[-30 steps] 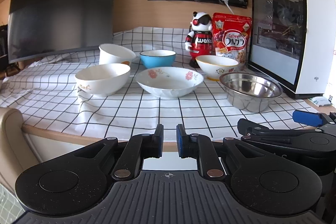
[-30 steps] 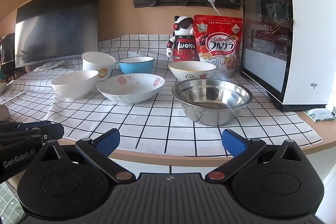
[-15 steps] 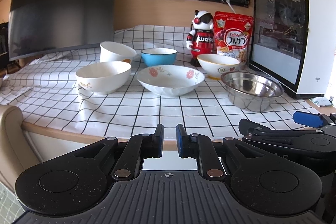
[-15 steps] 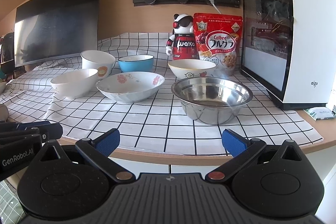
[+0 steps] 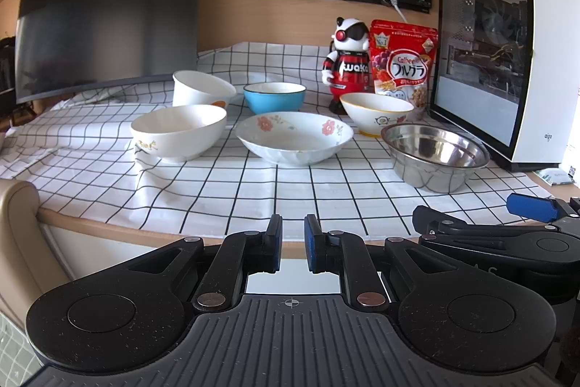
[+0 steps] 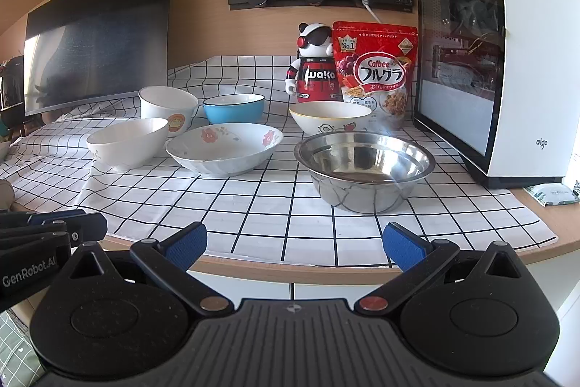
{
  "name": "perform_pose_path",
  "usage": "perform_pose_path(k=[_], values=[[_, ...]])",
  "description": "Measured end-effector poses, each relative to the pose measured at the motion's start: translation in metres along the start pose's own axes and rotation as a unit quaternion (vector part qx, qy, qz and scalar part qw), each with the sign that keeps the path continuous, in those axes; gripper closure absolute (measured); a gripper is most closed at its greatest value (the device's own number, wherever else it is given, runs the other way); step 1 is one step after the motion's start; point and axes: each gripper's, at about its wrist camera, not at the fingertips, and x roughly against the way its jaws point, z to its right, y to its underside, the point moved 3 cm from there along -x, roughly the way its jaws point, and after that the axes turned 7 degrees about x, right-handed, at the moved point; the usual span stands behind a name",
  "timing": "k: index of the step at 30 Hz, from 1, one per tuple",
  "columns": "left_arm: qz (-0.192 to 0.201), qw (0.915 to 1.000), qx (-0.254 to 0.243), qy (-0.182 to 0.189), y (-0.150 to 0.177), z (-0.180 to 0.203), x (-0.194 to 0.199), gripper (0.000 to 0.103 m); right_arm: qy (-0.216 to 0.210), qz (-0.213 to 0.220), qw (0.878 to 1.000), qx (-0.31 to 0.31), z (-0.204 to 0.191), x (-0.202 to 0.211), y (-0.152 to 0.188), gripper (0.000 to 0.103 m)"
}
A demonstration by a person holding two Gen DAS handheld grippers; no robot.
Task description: Organize plates and bowls
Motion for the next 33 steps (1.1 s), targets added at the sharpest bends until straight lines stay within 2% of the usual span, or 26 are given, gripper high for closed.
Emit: perform_pose_path(k=[33], values=[[-0.004,1.0,0.003,-0.002,-0.0001,-0.0055,-0.0043,0.087,-0.002,-0.008,1.0,-0.004,0.0022,-0.0048,0.0028,0.0]])
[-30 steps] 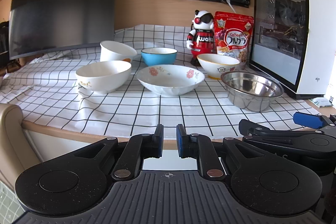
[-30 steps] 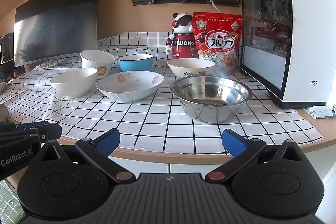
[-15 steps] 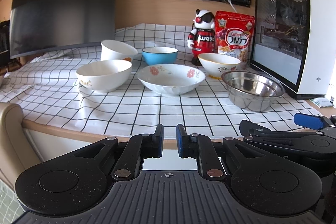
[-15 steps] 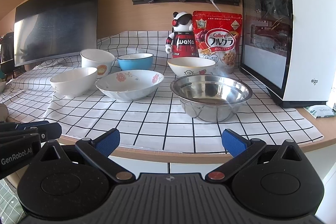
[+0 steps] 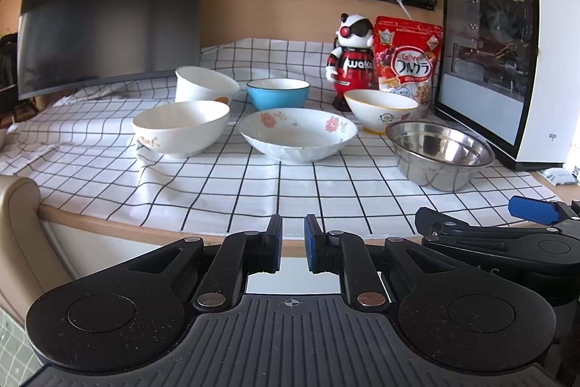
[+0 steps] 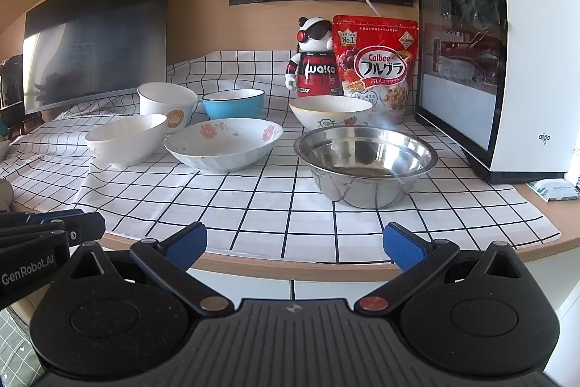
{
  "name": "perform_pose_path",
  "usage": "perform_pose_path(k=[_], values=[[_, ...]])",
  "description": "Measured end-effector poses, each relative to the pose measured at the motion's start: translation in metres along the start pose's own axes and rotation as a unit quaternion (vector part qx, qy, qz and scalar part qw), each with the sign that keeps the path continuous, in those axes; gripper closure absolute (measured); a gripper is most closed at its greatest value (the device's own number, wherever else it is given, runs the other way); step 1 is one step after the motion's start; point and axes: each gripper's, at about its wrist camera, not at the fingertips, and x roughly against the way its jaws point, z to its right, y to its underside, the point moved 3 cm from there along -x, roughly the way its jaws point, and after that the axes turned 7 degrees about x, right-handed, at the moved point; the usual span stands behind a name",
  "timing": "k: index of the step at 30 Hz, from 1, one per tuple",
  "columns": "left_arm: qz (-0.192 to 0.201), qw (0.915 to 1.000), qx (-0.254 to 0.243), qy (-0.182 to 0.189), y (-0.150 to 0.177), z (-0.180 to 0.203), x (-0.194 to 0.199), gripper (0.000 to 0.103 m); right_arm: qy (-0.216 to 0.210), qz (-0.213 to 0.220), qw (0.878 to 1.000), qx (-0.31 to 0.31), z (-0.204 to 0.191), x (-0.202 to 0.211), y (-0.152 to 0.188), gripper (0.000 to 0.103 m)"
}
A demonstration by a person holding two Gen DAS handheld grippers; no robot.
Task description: Organize plates and bowls
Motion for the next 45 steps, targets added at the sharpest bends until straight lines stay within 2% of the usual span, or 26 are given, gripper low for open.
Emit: perform_pose_path(k=[8,15,19,23,25,28,31,33,36,38,40,42,45], values=[[-0.004,1.0,0.005,-0.001,-0.002,-0.003,-0.005,0.087,0.0,-0.003,1.0,0.002,-0.003,-0.003,-0.002,0.0],[-0.004,0.9997,0.021,-0.008,-0.014,-0.013,-0.013,0.087,-0.002,0.002,1.0,-0.002,-0.006,-0.008,-0.017,0.0],[0.002,0.9993,0.038,0.001,-0.034,-0.027,-0.019,0.087,-0.013,0.01,1.0,-0.004,-0.009,-0.012,-0.037,0.0],[0.0,0.9966,0.078,0.027,-0.066,-0.05,-0.03,0.087,-0.033,0.033,0.999,-0.005,-0.018,-0.021,-0.071,0.0],[0.004,0.9938,0.108,0.025,-0.087,-0.067,-0.036,0.087,-0.05,0.047,0.998,-0.004,-0.025,-0.028,-0.092,0.0],[0.0,0.9859,0.166,0.019,-0.12,-0.102,-0.046,0.087,-0.081,0.067,0.994,0.001,-0.04,-0.044,-0.125,0.0],[-0.03,0.9758,0.216,0.022,-0.145,-0.142,-0.063,0.087,-0.116,0.078,0.99,0.012,-0.06,-0.066,-0.158,0.0],[-0.049,0.9687,0.241,0.03,-0.155,-0.17,-0.075,0.087,-0.145,0.073,0.987,0.016,-0.076,-0.086,-0.18,0.0],[-0.052,0.9638,0.261,0.01,-0.166,-0.206,-0.088,0.087,-0.177,0.061,0.982,0.017,-0.099,-0.117,-0.213,0.0],[-0.053,0.9632,0.263,-0.009,-0.171,-0.232,-0.102,0.087,-0.197,0.039,0.98,0.011,-0.113,-0.14,-0.233,0.0],[-0.075,0.9572,0.279,-0.022,-0.172,-0.255,-0.12,0.087,-0.21,0.005,0.978,0.008,-0.127,-0.166,-0.249,0.0],[-0.106,0.9459,0.307,0.003,-0.171,-0.273,-0.142,0.087,-0.206,-0.037,0.978,0.024,-0.142,-0.196,-0.263,0.0],[-0.15,0.9217,0.354,0.052,-0.168,-0.288,-0.173,0.087,-0.216,-0.103,0.969,0.053,-0.161,-0.233,-0.272,0.0]])
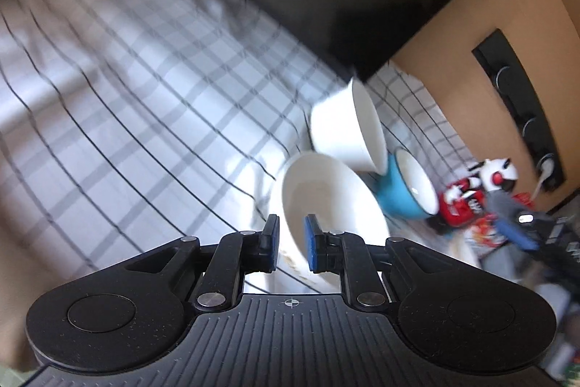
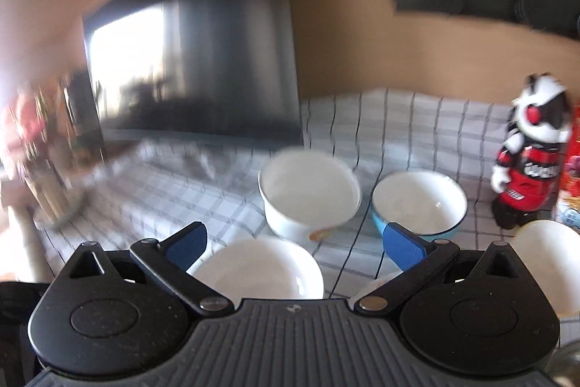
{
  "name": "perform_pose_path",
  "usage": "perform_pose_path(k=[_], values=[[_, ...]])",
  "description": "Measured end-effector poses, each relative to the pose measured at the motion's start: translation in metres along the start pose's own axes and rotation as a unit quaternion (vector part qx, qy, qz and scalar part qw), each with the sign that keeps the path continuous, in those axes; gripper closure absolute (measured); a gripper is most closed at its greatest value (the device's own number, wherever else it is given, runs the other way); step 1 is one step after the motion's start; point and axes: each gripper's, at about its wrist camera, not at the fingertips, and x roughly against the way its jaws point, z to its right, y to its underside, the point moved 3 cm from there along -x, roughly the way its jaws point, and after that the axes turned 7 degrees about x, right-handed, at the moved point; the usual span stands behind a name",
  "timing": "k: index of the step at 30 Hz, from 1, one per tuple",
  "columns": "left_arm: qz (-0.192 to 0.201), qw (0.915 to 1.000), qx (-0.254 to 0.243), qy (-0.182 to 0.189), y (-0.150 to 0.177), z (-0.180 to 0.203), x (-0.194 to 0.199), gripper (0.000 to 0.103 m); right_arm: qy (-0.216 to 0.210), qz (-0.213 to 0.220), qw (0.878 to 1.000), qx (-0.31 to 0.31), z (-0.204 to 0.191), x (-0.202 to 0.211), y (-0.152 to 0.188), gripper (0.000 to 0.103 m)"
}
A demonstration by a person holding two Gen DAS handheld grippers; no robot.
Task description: Organize plates and bowls
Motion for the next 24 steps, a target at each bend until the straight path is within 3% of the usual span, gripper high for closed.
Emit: perform_pose_path(k=[3,9,12,15,19,24], values=[[-0.026,0.9995,0.017,0.012,-0.01,-0.001,-0.022,0.087,-0.038,-0.067,0.997,-0.005,0.003,-0.036,-0.007,0.0],[-0.043,0.9971,0.043,-0.046,-0.02,-0.008,-0.05,0.086,-0.059,-0.144,0.988,-0.002,0.014,-0.073,-0.008,0.0],[-0.049,0.9966,0.065,-0.015,-0.019,-0.011,-0.054,0.086,-0.106,-0.165,0.98,-0.027,0.022,-0.088,-0.01,0.0],[-0.036,0.996,0.081,-0.009,-0.014,-0.01,-0.052,0.081,-0.146,-0.189,0.969,-0.056,0.034,-0.109,-0.011,0.0],[-0.018,0.9946,0.097,-0.032,-0.004,-0.008,-0.053,0.081,-0.188,-0.218,0.956,-0.044,0.035,-0.139,-0.007,0.0],[0.0,0.9941,0.079,-0.073,0.008,0.002,-0.063,0.08,-0.225,-0.277,0.934,-0.023,0.034,-0.18,0.004,0.0]])
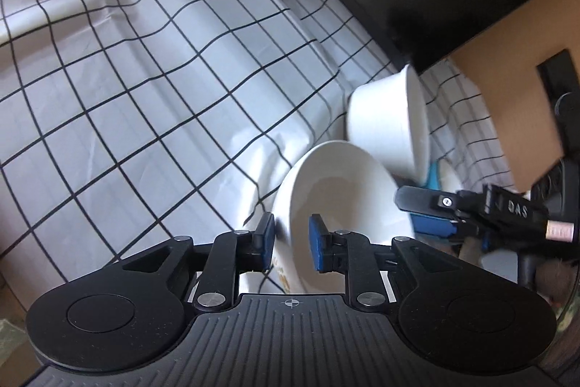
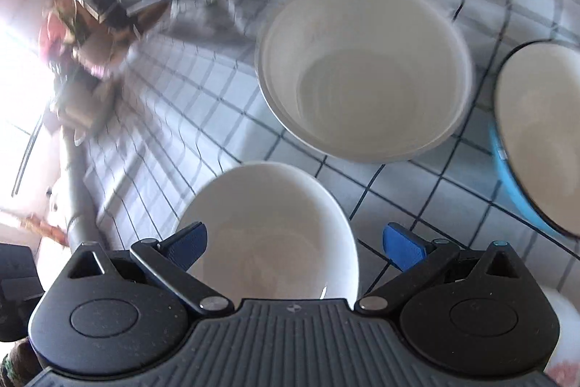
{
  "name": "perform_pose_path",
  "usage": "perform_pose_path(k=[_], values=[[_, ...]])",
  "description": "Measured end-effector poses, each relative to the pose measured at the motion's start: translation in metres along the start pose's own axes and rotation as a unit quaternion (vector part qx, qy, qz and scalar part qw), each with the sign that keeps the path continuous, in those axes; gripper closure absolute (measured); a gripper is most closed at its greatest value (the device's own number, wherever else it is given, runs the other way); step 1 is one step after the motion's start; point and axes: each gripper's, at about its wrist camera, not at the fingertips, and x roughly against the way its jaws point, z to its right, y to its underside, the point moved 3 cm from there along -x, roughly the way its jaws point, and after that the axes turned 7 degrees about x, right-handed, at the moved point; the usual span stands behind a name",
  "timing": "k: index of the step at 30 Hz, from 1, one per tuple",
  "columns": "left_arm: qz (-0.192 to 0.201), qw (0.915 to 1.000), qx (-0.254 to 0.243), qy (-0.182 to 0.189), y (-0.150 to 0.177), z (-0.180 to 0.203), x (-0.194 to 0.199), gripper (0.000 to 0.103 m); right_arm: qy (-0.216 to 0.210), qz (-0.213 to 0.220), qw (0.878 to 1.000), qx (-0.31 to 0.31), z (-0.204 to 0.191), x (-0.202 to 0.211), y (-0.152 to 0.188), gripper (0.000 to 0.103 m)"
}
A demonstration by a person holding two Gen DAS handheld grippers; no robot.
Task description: Organize plates and bowls
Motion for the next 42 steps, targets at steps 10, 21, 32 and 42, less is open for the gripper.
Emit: perform_pose_path(k=[10,21,32,42], values=[[-0.028,0.9981,-0.004,-0.055,0.018,0.002,-0.034,0.08,-0.085,-0.055,0.995,-0.009,0.019,-0.032,0.002,0.0],[-0.032,0.9983,0.001,-0.048,0.014,-0.001,-0.042,0.086,-0.067,-0.076,0.995,-0.001,0.012,-0.037,-0.003,0.0],[-0.038,0.997,-0.033,-0.059,0.015,0.006,-0.042,0.085,-0.032,-0.134,0.988,0.073,-0.006,-0.05,-0.009,0.0],[-0.041,0.9932,-0.067,-0.085,0.018,0.019,-0.046,0.082,-0.045,-0.1,0.99,0.084,0.003,-0.036,-0.007,0.012]])
